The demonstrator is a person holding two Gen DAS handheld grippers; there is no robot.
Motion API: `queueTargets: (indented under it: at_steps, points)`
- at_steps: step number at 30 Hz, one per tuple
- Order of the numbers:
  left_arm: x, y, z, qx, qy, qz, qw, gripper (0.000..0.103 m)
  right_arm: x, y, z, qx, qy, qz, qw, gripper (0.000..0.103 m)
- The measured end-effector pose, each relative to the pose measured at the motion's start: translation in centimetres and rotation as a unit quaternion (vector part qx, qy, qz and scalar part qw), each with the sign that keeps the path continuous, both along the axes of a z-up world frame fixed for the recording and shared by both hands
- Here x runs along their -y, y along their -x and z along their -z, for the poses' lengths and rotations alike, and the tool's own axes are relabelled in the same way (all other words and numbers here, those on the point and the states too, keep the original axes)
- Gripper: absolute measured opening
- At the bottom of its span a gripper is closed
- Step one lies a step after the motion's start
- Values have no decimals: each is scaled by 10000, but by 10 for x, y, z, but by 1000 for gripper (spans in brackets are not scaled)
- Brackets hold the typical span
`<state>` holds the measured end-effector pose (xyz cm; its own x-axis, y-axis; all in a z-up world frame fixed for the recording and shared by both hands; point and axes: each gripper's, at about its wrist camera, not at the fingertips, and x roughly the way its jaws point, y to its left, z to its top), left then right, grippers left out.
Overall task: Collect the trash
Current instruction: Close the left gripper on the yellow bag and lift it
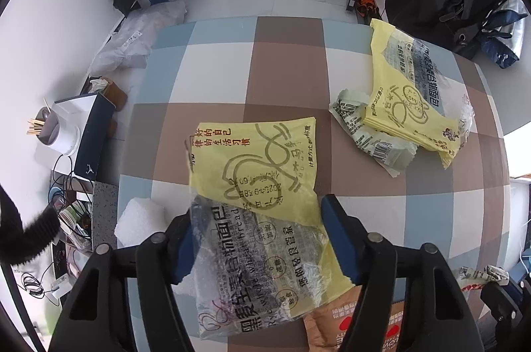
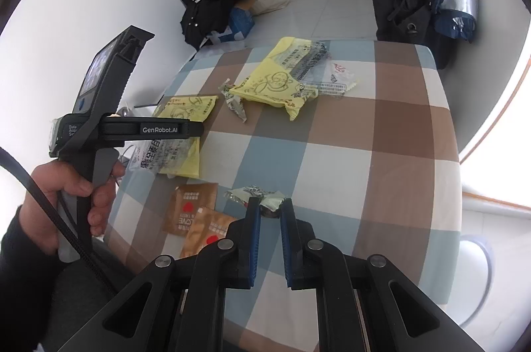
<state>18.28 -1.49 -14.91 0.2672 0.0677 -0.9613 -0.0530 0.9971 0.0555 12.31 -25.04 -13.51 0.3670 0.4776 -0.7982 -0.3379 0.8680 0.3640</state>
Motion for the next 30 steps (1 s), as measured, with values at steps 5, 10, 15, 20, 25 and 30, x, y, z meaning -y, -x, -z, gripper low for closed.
queueTargets:
  at_steps: [5,10,15,20,25,30]
  points:
    - [-6,1,-4,27,179,-56,9998,59,-1,0,1,10,50,16,10000,11]
    - [-7,4,-11,109,437,-21,9990,58,-3,-1,2,18,82,47,10000,11]
    - [-12,5,-19,242,939,-63,9953,58,-7,0,0,81,92,32,9999,11]
    - [-19,8,-27,362,1263,-104,9913,58,-11,-1,0,96,108,51,9999,11]
    - [-27,13,-36,546,1490,-107,9873,58,-11,-1,0,92,71,113,9999,11]
    - [-33,23,-45,713,1931,-57,9786,58,-14,3,-8,204,-49,84,9997,11]
